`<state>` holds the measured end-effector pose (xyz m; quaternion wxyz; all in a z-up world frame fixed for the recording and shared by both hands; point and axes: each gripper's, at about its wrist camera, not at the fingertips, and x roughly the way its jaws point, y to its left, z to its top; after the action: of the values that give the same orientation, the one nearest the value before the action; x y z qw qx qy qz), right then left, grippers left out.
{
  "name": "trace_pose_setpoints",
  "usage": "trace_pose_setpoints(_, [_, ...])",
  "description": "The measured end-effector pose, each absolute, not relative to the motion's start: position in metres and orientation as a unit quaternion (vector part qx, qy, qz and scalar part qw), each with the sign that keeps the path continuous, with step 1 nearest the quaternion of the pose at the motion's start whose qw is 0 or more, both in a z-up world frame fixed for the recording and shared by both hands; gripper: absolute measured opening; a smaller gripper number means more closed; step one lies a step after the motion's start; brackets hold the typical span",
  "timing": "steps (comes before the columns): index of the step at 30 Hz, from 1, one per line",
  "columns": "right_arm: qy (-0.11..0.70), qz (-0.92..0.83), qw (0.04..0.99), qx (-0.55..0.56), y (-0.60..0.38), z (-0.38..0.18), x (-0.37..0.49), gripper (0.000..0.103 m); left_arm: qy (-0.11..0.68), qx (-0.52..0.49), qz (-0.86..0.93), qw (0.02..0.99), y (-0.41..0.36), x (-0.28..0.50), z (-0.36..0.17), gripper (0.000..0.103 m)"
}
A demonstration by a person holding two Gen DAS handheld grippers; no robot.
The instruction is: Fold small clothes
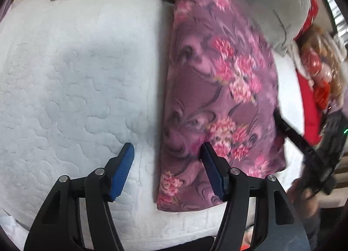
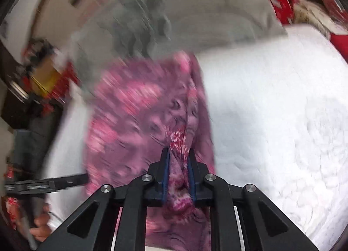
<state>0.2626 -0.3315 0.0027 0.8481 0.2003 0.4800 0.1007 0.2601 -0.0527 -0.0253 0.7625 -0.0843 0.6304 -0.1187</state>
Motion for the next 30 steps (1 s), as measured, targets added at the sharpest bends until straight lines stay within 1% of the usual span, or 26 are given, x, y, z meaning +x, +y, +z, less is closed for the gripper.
trace_pose_setpoints(3, [0.475,0.095,0.845,0.227,-0.339,0.011,0.261,0.031,0.627,-0.062,-0.121,0.767,-0.061,0.252,-0.018,0.063])
trace_pose_setpoints(4, [0.469,0.098,0.846,0.233,-0.341,0.018,0.256,0.031,0.627,-0.057,-0.121,0.767,-0.062,0.25,-0.018,0.063])
trace_pose_setpoints(6, [0.465,0.101,0.851,0.222,-0.345,0.028,0.243,0.037,0.628,-0.054,-0.119,0.767,-0.064,0.246,-0.019,0.063])
trace_pose_setpoints(8, [0.473,0.105,0.848,0.215,-0.344,0.026,0.228,0.042,0.631,-0.059,-0.116,0.765,-0.069,0.243,-0.022,0.063])
trace_pose_setpoints(9, [0.484,0.103,0.843,0.209,-0.343,0.02,0.22,0.042,0.631,-0.059,-0.115,0.765,-0.069,0.241,-0.024,0.063])
trace_pose_setpoints(10, [0.494,0.102,0.839,0.202,-0.341,0.014,0.219,0.041,0.63,-0.056,-0.114,0.766,-0.07,0.242,-0.023,0.063])
trace_pose_setpoints(12, [0.504,0.108,0.837,0.184,-0.336,0.007,0.216,0.016,0.63,-0.049,-0.114,0.767,-0.076,0.236,-0.023,0.063])
trace_pose_setpoints(13, [0.489,0.111,0.848,0.174,-0.335,0.013,0.209,0.014,0.629,-0.049,-0.114,0.767,-0.077,0.235,-0.023,0.063])
trace_pose_setpoints(15, [0.461,0.116,0.859,0.191,-0.339,0.019,0.2,0.013,0.63,-0.05,-0.114,0.767,-0.079,0.234,-0.024,0.063])
trace_pose_setpoints(17, [0.47,0.109,0.852,0.205,-0.343,0.012,0.2,0.013,0.631,-0.051,-0.116,0.765,-0.078,0.232,-0.025,0.063])
trace_pose_setpoints(19, [0.496,0.1,0.842,0.189,-0.344,-0.001,0.202,0.014,0.632,-0.051,-0.119,0.764,-0.073,0.23,-0.024,0.063])
trace_pose_setpoints(21, [0.497,0.101,0.841,0.187,-0.342,0.004,0.207,0.019,0.633,-0.064,-0.136,0.759,-0.07,0.237,-0.02,0.063])
trace_pose_setpoints(22, [0.497,0.099,0.842,0.185,-0.343,0.008,0.209,0.019,0.63,-0.08,-0.147,0.758,-0.063,0.241,-0.016,0.063])
trace_pose_setpoints(23, [0.489,0.095,0.848,0.181,-0.344,0.017,0.213,0.02,0.626,-0.098,-0.156,0.758,-0.059,0.247,-0.01,0.063])
trace_pose_setpoints(25, [0.46,0.09,0.864,0.185,-0.348,0.035,0.226,0.026,0.613,-0.124,-0.161,0.763,-0.054,0.265,0.004,0.063])
trace_pose_setpoints(26, [0.448,0.087,0.868,0.194,-0.354,0.042,0.235,0.038,0.609,-0.128,-0.161,0.766,-0.053,0.275,0.009,0.063])
trace_pose_setpoints(27, [0.441,0.085,0.87,0.206,-0.358,0.047,0.243,0.046,0.604,-0.127,-0.156,0.771,-0.053,0.288,0.015,0.063])
trace_pose_setpoints(30, [0.439,0.089,0.863,0.234,-0.361,0.048,0.284,0.048,0.593,-0.115,-0.141,0.785,-0.056,0.324,0.024,0.063])
